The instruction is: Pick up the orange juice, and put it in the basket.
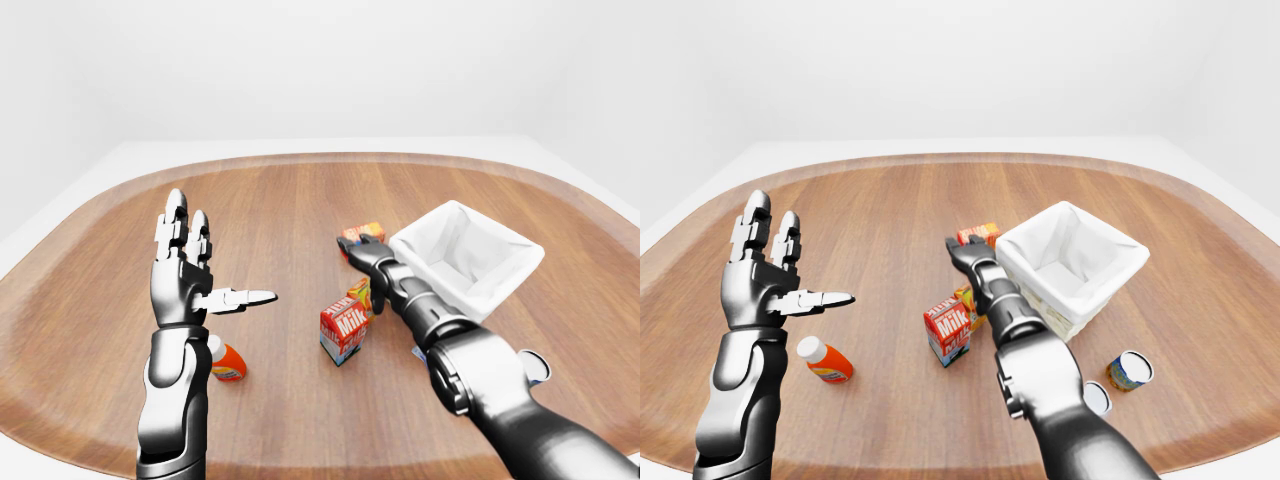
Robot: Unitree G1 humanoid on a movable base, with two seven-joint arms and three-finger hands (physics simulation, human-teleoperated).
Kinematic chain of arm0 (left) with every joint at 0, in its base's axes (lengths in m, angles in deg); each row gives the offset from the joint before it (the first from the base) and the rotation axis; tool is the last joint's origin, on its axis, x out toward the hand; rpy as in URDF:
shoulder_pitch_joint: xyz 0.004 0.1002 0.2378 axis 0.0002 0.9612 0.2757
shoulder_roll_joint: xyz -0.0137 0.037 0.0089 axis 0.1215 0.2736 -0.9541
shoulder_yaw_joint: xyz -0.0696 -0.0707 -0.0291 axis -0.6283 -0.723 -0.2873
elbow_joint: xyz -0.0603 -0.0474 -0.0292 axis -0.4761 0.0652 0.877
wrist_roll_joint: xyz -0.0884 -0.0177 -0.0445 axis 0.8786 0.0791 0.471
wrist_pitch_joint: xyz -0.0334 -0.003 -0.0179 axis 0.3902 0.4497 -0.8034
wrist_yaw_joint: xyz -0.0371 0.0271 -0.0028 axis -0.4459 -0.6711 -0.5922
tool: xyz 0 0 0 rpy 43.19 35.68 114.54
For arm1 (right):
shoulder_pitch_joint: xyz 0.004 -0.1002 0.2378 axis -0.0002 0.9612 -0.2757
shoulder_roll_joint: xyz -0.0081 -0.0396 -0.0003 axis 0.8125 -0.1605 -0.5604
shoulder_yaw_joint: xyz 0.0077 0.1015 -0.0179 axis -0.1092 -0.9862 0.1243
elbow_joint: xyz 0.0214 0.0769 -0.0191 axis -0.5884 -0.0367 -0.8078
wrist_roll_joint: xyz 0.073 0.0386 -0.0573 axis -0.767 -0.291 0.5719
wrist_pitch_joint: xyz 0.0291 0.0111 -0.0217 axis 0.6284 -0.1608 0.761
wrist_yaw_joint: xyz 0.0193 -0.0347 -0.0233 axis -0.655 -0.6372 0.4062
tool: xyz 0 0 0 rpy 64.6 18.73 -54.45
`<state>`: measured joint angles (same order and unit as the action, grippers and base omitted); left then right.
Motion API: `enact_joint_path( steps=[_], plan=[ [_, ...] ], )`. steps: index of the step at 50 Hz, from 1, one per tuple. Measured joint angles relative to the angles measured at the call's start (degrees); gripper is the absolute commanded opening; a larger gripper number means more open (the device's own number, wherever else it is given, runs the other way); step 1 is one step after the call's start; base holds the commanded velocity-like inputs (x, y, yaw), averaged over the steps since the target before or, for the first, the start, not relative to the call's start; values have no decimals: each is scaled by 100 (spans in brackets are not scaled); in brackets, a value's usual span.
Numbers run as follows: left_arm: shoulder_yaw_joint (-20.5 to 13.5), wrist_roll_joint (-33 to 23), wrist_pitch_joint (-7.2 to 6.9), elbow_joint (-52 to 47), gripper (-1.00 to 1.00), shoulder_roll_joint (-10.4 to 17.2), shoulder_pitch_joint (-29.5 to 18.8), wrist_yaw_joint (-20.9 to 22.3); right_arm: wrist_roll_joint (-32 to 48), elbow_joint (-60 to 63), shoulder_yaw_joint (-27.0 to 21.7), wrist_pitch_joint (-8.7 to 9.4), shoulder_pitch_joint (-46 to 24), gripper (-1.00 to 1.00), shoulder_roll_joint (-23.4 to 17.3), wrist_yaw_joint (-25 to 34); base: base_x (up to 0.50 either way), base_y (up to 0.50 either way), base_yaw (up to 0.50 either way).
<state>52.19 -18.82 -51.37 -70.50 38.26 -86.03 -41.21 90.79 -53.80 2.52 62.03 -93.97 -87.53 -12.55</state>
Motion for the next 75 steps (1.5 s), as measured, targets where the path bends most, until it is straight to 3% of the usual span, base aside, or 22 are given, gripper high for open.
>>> enact_joint_path(
  steps=[75],
  plan=[
    [0, 0, 0, 0, 100, 0, 0, 0, 36, -30, -102, -9, 397, 100, 61, -58, 0, 0, 0]
  ],
)
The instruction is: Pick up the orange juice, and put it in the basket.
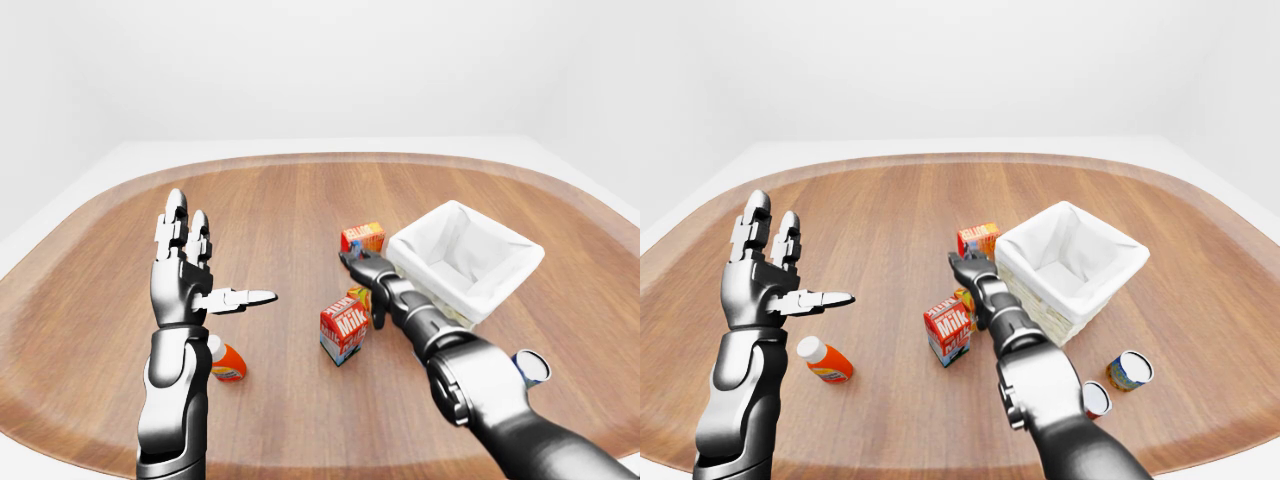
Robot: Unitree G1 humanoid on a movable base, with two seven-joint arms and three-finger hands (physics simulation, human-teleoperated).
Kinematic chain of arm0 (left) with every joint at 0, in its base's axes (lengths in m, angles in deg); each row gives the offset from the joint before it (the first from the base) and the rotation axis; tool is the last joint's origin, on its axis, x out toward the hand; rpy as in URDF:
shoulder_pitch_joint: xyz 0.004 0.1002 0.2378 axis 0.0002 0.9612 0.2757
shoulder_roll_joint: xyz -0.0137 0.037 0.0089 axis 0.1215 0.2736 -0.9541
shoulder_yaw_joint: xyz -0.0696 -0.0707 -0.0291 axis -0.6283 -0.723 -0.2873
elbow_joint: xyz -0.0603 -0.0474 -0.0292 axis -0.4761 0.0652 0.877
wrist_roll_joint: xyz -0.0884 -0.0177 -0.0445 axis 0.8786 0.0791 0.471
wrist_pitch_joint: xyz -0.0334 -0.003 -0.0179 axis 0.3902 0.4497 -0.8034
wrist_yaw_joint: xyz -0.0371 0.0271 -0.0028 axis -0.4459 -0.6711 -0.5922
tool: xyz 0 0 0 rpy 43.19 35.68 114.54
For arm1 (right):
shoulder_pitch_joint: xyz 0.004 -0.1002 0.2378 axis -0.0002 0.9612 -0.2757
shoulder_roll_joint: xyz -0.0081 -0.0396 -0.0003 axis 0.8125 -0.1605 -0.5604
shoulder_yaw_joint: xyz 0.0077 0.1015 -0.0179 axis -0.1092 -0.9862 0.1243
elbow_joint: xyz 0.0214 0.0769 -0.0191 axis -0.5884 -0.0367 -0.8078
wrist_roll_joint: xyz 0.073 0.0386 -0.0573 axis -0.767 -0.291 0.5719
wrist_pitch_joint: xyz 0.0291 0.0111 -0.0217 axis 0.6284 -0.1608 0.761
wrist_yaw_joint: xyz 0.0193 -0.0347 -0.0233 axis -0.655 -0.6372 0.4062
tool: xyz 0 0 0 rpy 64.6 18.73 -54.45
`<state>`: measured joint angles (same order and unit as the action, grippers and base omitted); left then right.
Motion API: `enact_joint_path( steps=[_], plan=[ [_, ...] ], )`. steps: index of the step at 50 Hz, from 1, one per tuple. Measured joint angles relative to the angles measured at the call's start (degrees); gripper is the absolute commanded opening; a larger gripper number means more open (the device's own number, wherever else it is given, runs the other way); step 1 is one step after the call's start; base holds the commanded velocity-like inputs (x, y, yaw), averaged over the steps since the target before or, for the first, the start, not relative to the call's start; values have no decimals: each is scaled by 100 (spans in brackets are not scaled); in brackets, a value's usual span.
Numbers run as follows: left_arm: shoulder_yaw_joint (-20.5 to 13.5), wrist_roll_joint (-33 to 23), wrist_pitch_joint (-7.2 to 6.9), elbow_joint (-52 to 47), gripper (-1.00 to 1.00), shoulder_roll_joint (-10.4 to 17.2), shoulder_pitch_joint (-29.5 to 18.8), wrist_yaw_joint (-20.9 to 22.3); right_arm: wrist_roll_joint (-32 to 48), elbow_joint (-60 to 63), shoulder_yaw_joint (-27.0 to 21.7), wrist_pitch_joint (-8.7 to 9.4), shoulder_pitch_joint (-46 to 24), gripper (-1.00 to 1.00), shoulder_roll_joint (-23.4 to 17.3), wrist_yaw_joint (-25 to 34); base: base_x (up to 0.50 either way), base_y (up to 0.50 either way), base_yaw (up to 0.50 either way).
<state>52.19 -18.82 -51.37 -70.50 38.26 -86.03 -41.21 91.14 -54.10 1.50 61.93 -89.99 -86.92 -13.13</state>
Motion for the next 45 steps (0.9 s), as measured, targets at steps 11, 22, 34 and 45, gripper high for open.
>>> enact_joint_path(
  steps=[11, 22, 34, 45],
  plan=[
    [0, 0, 0, 0, 100, 0, 0, 0, 2, -3, -6, 0, 57, 100, 32, -19, 0, 0, 0],
    [0, 1, 0, 0, 100, 0, 0, 0, -2, -5, -16, 0, 106, 100, 41, -30, 0, 0, 0],
    [0, 1, 0, 0, 100, 0, 0, 0, -34, 15, -19, 0, 165, -100, 40, -7, 0, 0, 0],
    [1, 1, 0, 0, 100, 0, 0, 0, 190, 86, 142, 6, 163, -100, -2, 221, 0, 0, 0]
  ],
)
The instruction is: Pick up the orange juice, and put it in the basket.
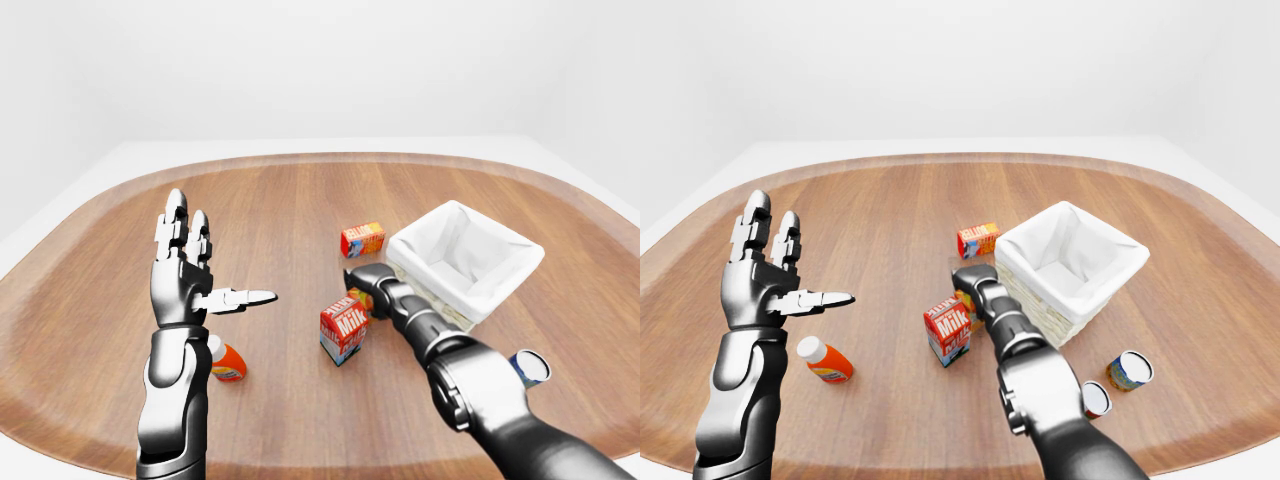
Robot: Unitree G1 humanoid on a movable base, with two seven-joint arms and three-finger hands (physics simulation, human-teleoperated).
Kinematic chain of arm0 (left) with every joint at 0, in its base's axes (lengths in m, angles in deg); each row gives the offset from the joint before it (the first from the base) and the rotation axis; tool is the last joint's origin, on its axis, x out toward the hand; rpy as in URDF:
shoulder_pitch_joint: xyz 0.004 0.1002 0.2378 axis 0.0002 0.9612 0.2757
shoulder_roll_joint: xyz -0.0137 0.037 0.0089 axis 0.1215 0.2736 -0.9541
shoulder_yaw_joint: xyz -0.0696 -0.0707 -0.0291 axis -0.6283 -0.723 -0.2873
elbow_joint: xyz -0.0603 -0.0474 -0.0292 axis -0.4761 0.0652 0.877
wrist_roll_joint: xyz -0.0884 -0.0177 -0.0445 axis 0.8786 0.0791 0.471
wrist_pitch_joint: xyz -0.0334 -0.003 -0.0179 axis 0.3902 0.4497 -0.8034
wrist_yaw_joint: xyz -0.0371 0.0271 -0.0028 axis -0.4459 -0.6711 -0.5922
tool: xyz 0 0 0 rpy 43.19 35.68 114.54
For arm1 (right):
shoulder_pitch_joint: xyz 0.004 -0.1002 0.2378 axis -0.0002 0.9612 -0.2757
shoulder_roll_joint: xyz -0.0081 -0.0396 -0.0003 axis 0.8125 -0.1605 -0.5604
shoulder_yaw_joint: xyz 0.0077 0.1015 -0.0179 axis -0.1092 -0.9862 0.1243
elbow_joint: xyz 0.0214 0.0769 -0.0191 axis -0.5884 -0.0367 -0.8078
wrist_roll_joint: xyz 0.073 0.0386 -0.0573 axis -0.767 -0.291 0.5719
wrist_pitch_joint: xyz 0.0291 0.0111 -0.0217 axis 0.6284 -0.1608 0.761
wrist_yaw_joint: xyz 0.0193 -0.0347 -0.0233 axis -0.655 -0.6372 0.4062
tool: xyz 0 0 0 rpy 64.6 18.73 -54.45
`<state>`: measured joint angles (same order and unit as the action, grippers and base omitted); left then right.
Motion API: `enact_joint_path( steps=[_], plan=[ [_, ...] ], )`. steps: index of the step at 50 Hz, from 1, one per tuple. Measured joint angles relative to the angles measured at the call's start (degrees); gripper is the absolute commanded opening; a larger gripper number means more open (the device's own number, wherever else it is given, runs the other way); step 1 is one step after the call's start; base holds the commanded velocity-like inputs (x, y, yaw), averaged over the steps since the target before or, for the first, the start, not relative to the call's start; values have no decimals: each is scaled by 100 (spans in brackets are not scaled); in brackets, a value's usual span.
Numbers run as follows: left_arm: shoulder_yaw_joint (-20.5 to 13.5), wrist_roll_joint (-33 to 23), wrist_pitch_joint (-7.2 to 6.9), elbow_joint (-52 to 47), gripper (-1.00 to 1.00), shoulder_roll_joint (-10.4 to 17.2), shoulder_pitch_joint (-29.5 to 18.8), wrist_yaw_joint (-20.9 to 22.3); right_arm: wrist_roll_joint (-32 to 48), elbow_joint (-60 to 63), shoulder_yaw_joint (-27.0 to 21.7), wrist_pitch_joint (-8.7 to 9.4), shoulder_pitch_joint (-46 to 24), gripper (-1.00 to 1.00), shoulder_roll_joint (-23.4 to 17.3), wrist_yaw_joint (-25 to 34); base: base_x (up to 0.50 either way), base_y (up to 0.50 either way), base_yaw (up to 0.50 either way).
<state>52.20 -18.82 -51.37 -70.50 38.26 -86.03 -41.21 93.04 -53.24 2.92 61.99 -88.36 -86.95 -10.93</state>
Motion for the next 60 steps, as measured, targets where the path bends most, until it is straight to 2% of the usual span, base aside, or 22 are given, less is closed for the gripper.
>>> enact_joint_path(
  steps=[23, 60],
  plan=[
    [0, 0, 0, -1, 100, 1, 1, 1, -318, -21, 272, 28, -33, -100, -43, 90, 0, 0, 0],
    [1, 0, 0, 1, 100, 0, -1, 0, -568, -82, -11, 191, -148, -100, -61, 440, 0, 0, 0]
  ],
)
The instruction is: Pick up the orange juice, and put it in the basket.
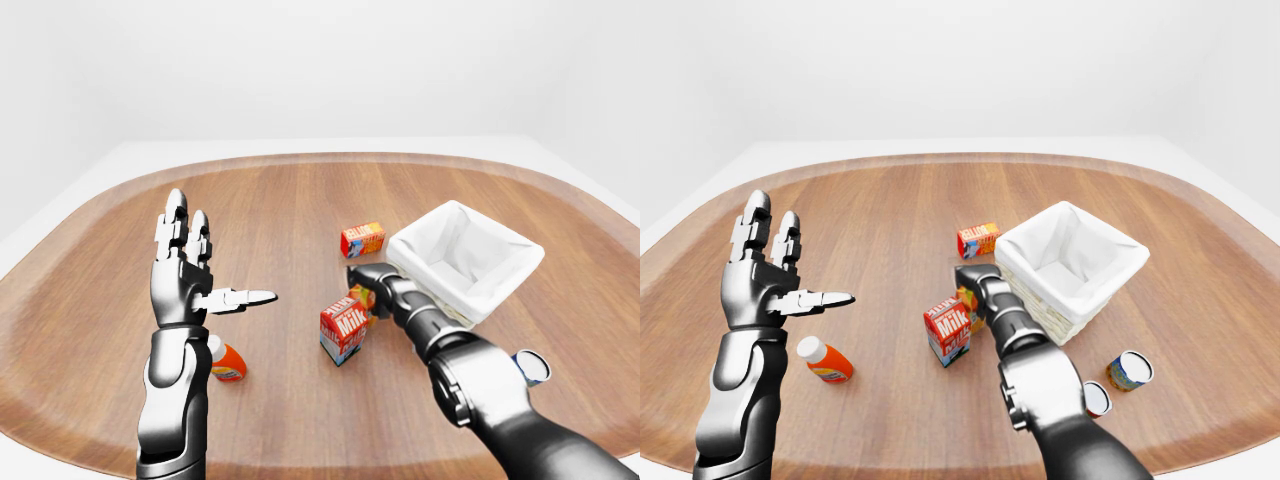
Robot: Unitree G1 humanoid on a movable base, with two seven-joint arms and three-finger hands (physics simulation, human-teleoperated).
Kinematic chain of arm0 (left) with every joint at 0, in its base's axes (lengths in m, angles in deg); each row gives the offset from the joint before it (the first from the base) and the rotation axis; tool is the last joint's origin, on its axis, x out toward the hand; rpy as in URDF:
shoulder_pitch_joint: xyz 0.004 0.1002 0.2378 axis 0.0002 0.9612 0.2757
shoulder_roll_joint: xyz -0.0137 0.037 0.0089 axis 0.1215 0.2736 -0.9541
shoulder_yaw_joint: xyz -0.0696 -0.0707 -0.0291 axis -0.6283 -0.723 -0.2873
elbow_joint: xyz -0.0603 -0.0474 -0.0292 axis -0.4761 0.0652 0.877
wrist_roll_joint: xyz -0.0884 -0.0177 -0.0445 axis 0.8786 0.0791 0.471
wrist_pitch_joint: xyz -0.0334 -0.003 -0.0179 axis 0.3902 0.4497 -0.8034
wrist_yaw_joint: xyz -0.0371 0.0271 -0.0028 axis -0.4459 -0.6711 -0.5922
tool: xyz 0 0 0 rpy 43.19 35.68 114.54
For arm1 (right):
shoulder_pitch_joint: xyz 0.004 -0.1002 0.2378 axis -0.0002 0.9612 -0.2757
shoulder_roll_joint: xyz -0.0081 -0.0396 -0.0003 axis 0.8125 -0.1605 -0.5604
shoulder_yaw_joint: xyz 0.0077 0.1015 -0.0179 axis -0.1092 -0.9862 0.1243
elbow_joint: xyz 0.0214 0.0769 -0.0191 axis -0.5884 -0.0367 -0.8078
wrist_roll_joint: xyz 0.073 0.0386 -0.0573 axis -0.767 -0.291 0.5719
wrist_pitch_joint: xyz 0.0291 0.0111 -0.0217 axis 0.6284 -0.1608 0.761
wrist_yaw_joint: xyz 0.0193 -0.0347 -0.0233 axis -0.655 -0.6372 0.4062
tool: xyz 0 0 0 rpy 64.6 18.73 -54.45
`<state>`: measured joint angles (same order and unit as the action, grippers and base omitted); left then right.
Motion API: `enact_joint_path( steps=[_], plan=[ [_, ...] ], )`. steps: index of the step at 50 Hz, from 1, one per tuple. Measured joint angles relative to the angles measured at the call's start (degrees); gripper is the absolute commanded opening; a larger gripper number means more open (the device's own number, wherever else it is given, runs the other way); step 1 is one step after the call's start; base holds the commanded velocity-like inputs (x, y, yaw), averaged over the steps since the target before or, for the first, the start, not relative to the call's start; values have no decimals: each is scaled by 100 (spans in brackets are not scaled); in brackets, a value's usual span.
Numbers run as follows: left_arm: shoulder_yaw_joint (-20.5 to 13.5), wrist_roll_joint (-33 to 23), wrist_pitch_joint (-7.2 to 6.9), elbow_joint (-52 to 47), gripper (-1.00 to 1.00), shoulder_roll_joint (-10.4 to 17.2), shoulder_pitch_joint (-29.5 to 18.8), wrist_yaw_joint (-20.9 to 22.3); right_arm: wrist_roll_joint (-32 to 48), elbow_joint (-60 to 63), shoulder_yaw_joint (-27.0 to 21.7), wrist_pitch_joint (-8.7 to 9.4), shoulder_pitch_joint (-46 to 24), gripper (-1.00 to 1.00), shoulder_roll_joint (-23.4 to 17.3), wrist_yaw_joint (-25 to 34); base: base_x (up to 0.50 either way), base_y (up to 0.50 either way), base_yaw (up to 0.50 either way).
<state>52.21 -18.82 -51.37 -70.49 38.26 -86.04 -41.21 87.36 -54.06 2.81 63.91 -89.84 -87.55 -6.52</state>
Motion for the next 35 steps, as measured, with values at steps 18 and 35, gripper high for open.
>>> enact_joint_path(
  steps=[18, 35],
  plan=[
    [0, 0, 0, 0, 100, 0, 0, 0, 78, -18, -57, 123, -59, -100, -10, 175, 0, 0, 0],
    [0, 0, 0, 0, 100, 0, 0, 0, 270, -39, 14, 197, -131, -100, -35, 266, 0, 0, 0]
  ],
)
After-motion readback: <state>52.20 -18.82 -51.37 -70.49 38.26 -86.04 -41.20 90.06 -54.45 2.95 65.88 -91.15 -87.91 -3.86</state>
